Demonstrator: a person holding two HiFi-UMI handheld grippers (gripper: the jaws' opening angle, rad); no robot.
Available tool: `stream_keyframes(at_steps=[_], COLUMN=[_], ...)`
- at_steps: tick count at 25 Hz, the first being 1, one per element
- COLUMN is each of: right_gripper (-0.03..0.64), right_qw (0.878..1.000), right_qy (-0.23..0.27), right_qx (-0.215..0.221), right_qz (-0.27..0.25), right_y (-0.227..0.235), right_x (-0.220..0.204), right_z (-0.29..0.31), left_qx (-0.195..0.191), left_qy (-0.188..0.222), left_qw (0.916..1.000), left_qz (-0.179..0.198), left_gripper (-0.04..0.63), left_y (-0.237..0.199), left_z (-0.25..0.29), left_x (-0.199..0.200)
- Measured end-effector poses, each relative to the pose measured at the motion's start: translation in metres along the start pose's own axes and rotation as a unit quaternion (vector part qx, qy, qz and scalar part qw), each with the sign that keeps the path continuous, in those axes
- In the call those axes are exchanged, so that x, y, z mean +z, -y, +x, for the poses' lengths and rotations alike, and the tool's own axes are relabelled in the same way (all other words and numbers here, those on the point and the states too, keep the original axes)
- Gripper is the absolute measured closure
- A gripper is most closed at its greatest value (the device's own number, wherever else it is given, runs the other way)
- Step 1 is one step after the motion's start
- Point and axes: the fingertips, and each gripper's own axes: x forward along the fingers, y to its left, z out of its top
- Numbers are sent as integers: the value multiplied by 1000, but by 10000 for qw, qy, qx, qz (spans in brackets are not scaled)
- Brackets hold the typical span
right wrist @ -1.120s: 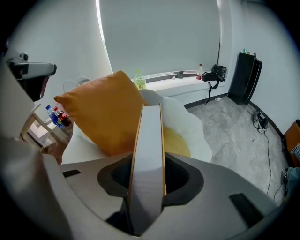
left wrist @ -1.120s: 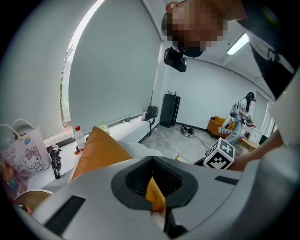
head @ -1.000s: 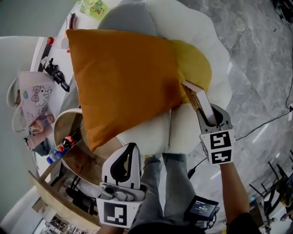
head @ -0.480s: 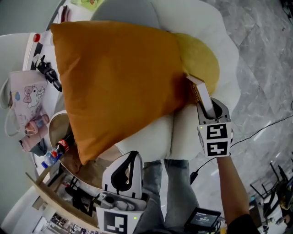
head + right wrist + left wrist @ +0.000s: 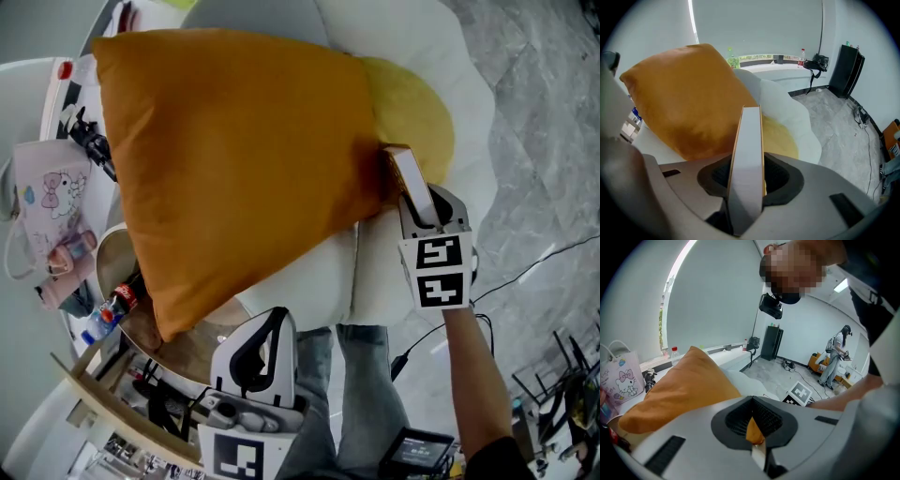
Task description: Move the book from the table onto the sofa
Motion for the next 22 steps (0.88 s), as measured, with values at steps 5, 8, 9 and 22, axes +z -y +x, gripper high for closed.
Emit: stream_keyframes(at_steps=[5, 8, 9, 22], right_gripper=[455, 426, 426, 423], right_qw=[9999, 9996, 9996, 9994], right_qy=[75, -6, -16, 95], right_qx=[132, 270, 282, 338], right_qz=[59, 33, 19, 75], right_y=[-5, -8, -8, -9], right_x=[0, -3, -3, 5], right_z=[0, 0, -1, -43], left_qx=[-20, -32, -35, -217], left_qy=[-40, -64, -72, -503], left_qw=[10000, 10000, 10000, 9982], left_qz=[-10, -15, -15, 240], left_gripper=[585, 585, 586, 586], left_y=[-1, -2, -2, 13], left_z=[4, 6, 7, 30], left_x=[-5, -8, -9, -15])
